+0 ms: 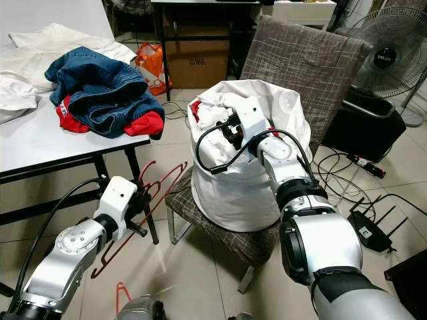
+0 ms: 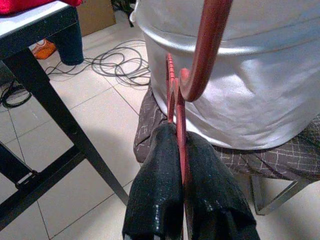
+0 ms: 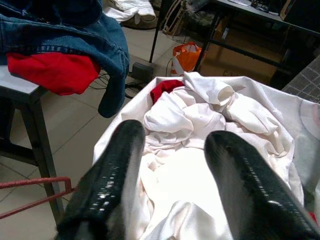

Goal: Hang hanger

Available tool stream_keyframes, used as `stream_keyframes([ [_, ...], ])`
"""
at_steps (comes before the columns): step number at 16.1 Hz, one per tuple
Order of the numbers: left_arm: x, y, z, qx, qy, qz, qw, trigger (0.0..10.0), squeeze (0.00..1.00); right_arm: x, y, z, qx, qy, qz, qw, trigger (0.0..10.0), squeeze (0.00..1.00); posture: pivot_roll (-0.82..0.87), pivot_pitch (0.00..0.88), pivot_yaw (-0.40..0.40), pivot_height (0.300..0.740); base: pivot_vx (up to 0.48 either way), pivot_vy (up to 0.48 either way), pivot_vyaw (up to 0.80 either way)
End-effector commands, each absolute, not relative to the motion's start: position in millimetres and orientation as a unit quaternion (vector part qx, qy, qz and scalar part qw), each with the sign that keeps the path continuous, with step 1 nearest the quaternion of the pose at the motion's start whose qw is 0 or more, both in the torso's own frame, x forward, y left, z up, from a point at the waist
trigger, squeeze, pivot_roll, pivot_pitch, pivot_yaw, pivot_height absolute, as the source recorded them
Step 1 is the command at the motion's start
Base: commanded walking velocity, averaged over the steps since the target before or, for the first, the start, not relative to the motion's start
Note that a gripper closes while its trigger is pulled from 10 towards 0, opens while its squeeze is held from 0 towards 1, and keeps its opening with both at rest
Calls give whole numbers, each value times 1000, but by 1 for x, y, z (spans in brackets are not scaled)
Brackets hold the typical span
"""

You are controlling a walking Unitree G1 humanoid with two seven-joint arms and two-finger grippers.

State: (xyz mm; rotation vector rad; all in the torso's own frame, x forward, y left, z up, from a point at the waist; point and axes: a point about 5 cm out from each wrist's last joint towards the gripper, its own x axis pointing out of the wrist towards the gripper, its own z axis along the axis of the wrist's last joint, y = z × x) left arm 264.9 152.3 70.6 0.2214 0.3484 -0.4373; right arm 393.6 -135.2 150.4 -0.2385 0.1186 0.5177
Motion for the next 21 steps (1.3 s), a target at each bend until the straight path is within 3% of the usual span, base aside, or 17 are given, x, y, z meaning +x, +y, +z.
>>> stream_keyframes([
  [1, 265, 152, 76, 115, 164, -217, 955, 10000, 0, 392, -138, 144, -108, 70, 244, 961, 10000, 1000, 172, 6, -2, 716, 0, 0, 0],
  [7, 254, 156, 74, 119, 175, -222, 952, 10000, 0, 389, -153, 131, -99, 96, 192, 972, 10000, 1000, 194, 31, 8, 716, 0, 0, 0],
  [13, 248, 158, 77, 120, 178, -218, 952, 10000, 0, 382, -147, 114, -95, 133, 210, 964, 10000, 1000, 225, 47, -5, 716, 0, 0, 0],
  [14, 246, 159, 76, 120, 180, -215, 952, 10000, 0, 380, -143, 110, -100, 142, 221, 960, 10000, 357, 233, 53, -7, 716, 0, 0, 0],
  [15, 242, 161, 76, 120, 182, -210, 953, 10000, 0, 377, -140, 105, -114, 149, 229, 955, 10000, 0, 245, 60, -10, 716, 0, 0, 0],
  [21, 230, 166, 77, 119, 192, -195, 954, 10000, 0, 359, -128, 74, -158, 204, 264, 930, 10000, 0, 278, 110, -33, 716, 0, 0, 0],
])
